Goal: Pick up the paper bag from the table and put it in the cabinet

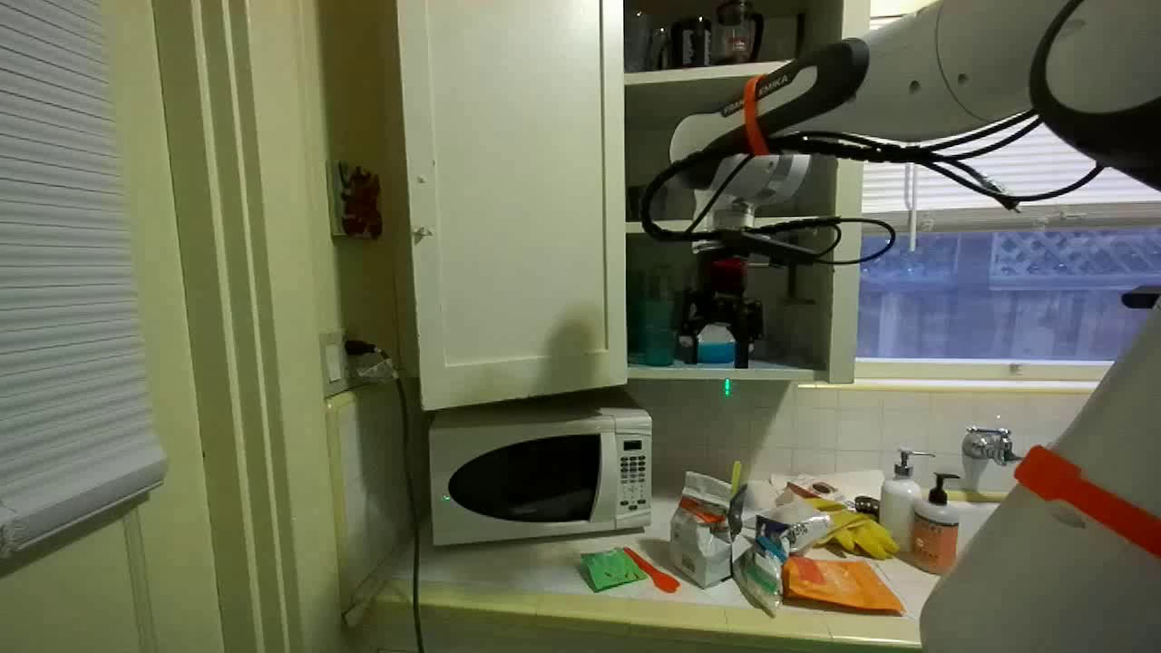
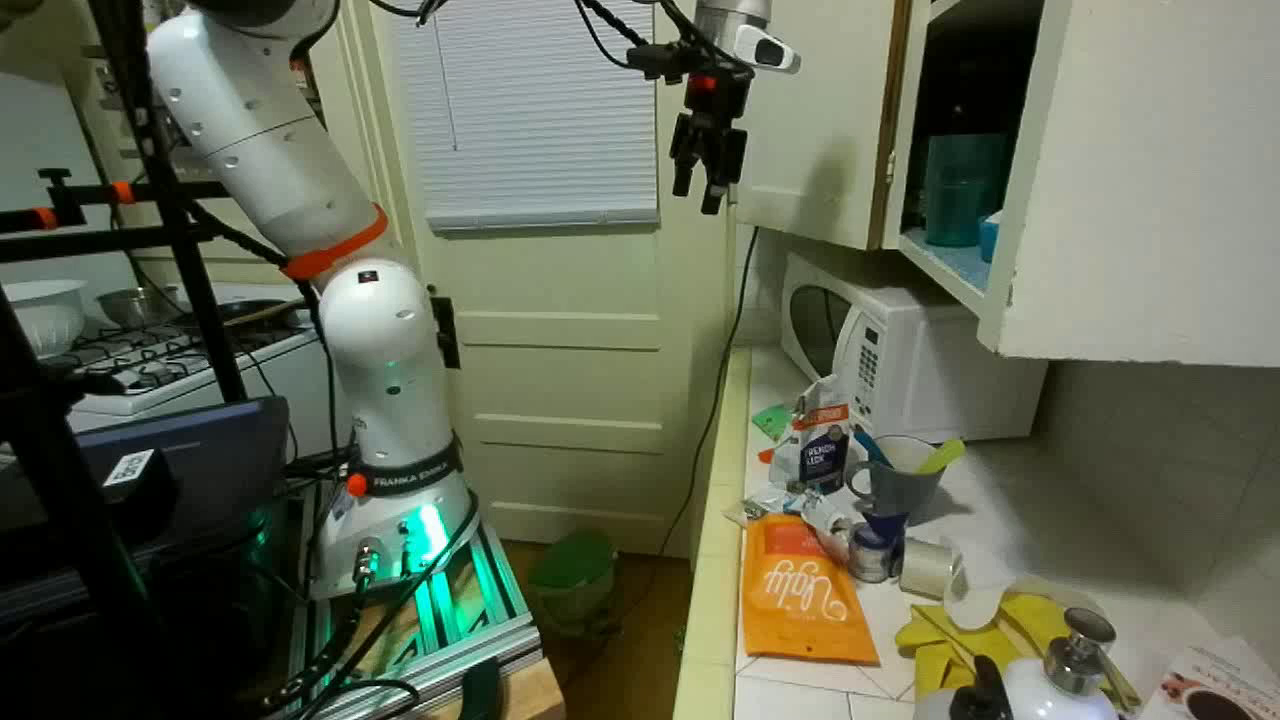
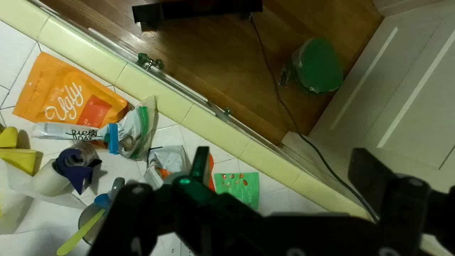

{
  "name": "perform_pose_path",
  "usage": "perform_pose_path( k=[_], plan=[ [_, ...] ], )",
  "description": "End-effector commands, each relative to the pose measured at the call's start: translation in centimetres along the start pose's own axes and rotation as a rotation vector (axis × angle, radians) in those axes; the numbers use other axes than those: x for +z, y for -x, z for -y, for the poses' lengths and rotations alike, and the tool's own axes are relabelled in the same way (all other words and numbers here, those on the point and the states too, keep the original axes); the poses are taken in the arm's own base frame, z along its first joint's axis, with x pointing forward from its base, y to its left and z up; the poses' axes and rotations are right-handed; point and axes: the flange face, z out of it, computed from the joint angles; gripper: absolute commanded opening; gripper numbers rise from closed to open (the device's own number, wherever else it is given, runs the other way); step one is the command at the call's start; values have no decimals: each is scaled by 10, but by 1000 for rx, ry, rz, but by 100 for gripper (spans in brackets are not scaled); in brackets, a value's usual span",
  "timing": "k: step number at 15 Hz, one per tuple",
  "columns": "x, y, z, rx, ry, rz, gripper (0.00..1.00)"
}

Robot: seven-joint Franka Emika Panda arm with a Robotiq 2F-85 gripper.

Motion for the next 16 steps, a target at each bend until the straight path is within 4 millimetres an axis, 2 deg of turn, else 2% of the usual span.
perform_pose_path(
  k=[1, 5, 10, 12, 14, 15, 16],
  plan=[
    [-1, 0, 0, 0, 0, 1, 100],
    [37, -27, -42, 57, 22, 13, 100],
    [94, -69, -96, 132, 182, 56, 100],
    [117, -90, -106, 154, 285, 32, 100],
    [132, -104, -104, 191, 342, -22, 100],
    [135, -107, -102, 232, 316, -22, 100],
    [129, -103, -106, 184, 300, -3, 100]
  ],
)
